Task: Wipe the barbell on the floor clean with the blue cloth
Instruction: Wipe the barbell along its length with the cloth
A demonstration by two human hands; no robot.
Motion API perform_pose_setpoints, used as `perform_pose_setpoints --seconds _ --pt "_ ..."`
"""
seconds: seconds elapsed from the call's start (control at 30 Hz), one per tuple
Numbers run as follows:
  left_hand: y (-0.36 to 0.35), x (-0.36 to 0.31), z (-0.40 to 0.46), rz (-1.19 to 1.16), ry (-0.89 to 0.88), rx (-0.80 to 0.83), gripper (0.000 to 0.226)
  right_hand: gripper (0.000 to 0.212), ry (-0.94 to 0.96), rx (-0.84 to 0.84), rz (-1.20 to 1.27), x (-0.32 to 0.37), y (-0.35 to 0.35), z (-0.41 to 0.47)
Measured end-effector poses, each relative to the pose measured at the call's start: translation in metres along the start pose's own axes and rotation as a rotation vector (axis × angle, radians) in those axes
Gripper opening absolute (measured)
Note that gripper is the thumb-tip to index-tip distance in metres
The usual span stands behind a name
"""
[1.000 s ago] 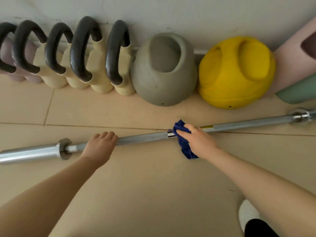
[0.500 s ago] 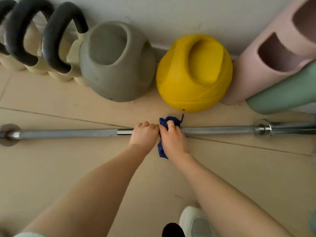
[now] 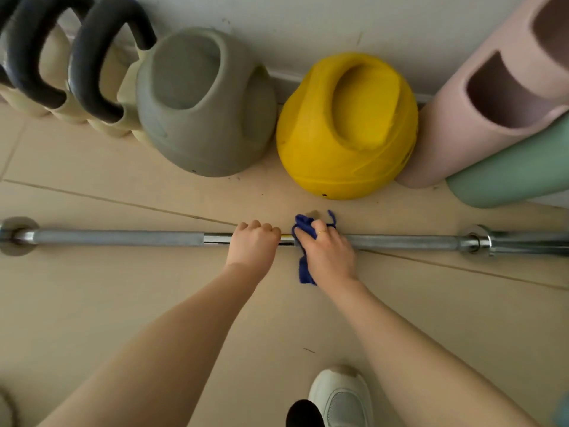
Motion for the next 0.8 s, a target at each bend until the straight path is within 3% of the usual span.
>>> perform_pose_setpoints --seconds 0.1,0.23,0.37,0.47,0.57,0.67,0.73,0.8 --pt "0.004 -0.004 -0.003 -0.034 0.081 0.027 0.034 0.033 -0.138 -0.184 -0.134 -0.061 0.019 -0.019" --pt "0.002 -0.01 -0.005 -0.091 0.192 0.079 0.027 0.031 -0.335 -0.205 -0.072 -0.083 0.018 -0.022" --pt "0.021 -0.041 0.003 -0.085 0.069 -0.09 0.046 0.04 -0.066 -0.209 -0.104 -0.035 0.006 -0.016" --pt "0.027 -0.051 0.008 -0.053 0.015 -0.096 0.042 0.032 0.016 -0.261 -0.149 -0.062 0.015 -0.019" --pt "0.027 -0.052 0.007 -0.03 0.02 -0.093 0.044 0.04 -0.109 -0.307 -0.212 -0.122 0.032 -0.036" --pt "0.029 -0.052 0.006 -0.049 0.012 -0.094 0.043 0.032 -0.39 -0.235 -0.242 -0.172 0.052 -0.043" --pt "0.031 -0.054 0.007 -0.048 0.015 -0.101 0.043 0.031 -0.53 -0.219 -0.192 -0.178 0.051 -0.04" --pt "0.033 -0.054 0.007 -0.045 0.036 -0.09 0.044 0.032 -0.503 -0.238 -0.115 -0.153 0.043 -0.035"
Point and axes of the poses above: each hand's wrist, its own z-axis towards the middle knuckle, its own y-axis out of the back of the hand, x = y × z, the point moved 4 cm from there along z, towards the middle knuckle, and after that the axes turned 11 degrees about z, right-handed, at the moved point
